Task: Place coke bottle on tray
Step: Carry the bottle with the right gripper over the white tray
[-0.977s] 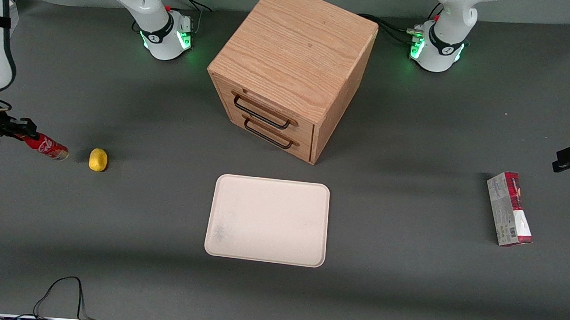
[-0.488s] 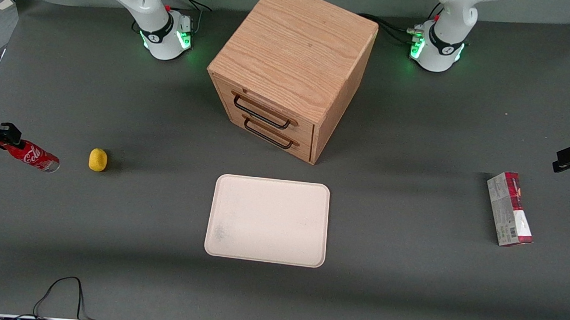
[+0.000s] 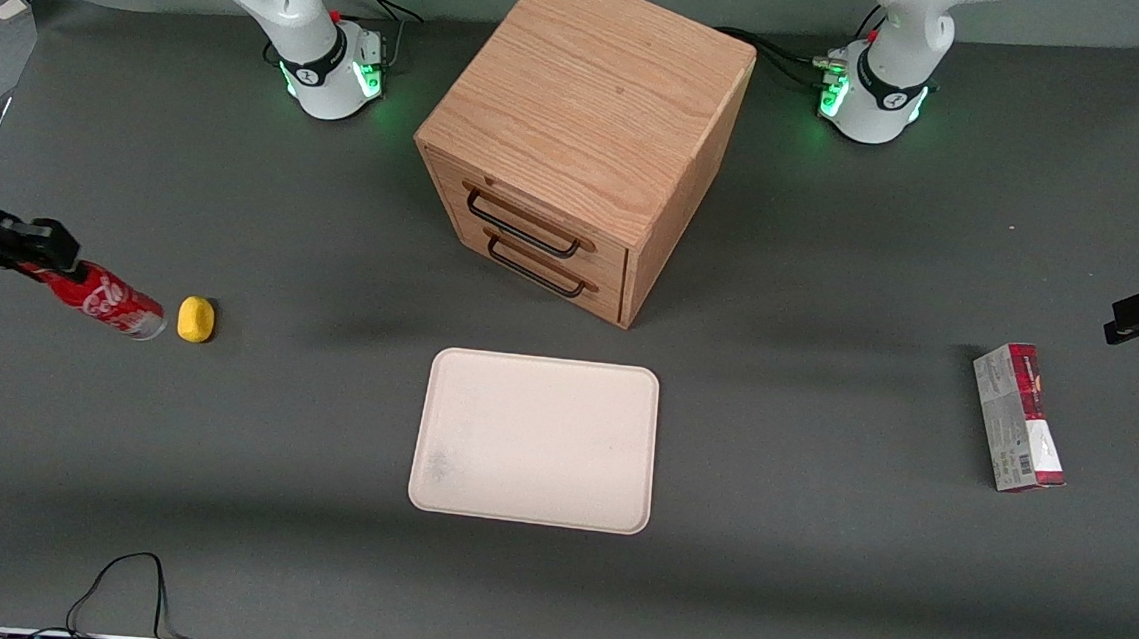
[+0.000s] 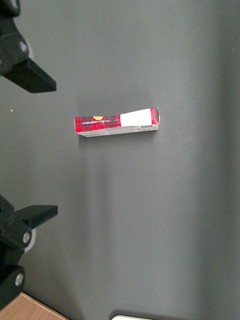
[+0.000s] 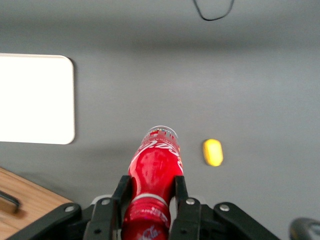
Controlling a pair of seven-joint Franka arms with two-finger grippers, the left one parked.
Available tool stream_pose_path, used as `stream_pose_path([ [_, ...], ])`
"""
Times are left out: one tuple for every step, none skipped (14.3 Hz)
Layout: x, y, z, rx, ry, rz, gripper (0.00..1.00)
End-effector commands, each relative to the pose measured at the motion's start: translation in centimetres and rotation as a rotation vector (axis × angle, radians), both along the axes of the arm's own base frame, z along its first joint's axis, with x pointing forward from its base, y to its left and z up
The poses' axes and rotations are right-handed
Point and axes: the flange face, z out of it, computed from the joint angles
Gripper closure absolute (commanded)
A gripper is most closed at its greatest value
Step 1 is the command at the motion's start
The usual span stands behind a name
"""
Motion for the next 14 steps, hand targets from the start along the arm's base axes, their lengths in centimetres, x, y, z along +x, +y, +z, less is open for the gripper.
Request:
stream_pose_path([
  [2.1, 6.2, 0.1, 0.015, -0.002, -0.061, 1.0],
  [2.7, 8.2, 0.1, 0.027, -0.009, -0.061, 1.0],
  [3.1, 10.2, -0.3, 0.038, -0.008, -0.056, 1.0],
  [3.5, 11.8, -0.9, 0.044, -0.004, -0.035, 1.0],
  [4.1, 12.9, -2.1, 0.051, -0.004, -0.02, 1.0],
  [4.7, 14.0, -3.1, 0.058, -0.015, -0.017, 1.0],
  [5.3, 16.0, -4.6, 0.062, -0.021, -0.027, 1.0],
  [5.9, 18.3, -6.1, 0.052, -0.044, -0.053, 1.0],
  [6.3, 20.3, -7.7, 0.042, -0.062, -0.064, 1.0],
  [6.8, 21.7, -9.3, 0.044, -0.07, -0.065, 1.0],
  [7.3, 22.7, -10.9, 0.057, -0.071, -0.06, 1.0],
  [7.8, 23.5, -12.5, 0.065, -0.07, -0.05, 1.0],
  [8.1, 24.0, -13.9, 0.054, -0.067, -0.039, 1.0],
  [8.3, 24.7, -15.1, 0.051, -0.063, -0.029, 1.0],
])
